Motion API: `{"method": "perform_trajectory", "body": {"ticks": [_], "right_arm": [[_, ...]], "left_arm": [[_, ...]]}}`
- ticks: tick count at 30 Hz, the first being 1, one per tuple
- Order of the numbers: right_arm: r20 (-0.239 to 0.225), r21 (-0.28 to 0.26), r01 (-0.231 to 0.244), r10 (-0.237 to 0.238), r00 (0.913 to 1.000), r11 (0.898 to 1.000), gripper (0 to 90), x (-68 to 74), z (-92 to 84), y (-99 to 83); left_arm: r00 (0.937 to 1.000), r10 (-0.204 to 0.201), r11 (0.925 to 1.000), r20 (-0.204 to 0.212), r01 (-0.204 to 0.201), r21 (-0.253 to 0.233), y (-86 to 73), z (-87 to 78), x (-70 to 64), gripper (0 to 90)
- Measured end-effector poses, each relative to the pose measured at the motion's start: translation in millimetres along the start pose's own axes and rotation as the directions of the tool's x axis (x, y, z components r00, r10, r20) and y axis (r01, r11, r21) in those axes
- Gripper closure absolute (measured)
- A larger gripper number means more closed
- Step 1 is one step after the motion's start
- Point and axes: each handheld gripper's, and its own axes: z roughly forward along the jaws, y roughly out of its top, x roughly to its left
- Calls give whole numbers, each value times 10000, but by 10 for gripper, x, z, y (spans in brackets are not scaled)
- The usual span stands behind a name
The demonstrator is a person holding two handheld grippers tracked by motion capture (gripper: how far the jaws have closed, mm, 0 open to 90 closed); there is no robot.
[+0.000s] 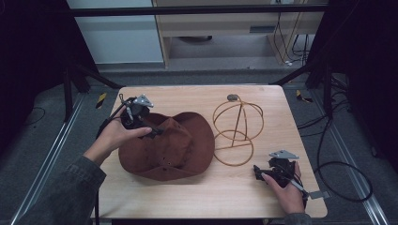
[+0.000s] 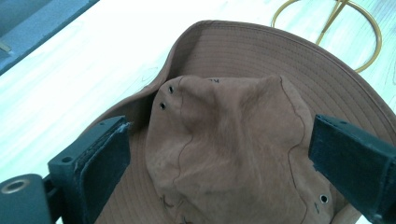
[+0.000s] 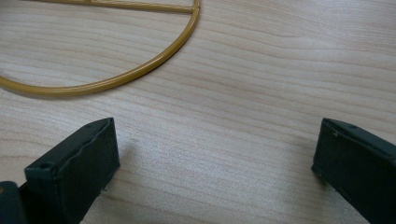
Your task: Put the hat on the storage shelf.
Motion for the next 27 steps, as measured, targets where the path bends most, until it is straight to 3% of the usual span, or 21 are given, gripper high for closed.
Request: {"method": "perform_trajectory", "body": {"ticks": [10,21,27], "right_arm": [[0,0,-2,2,10000,10000,4,0,0,0],[0,0,-1,1,10000,10000,4,0,0,0],[-1,2,-1,1,10000,10000,4,0,0,0]], "left_arm": [[9991,367,9973,216,-380,628,145,146,-75,57],[9975,536,9878,449,-596,1439,57,369,-153,50],[9985,339,9841,424,-408,1731,-19,473,-141,60]]}}
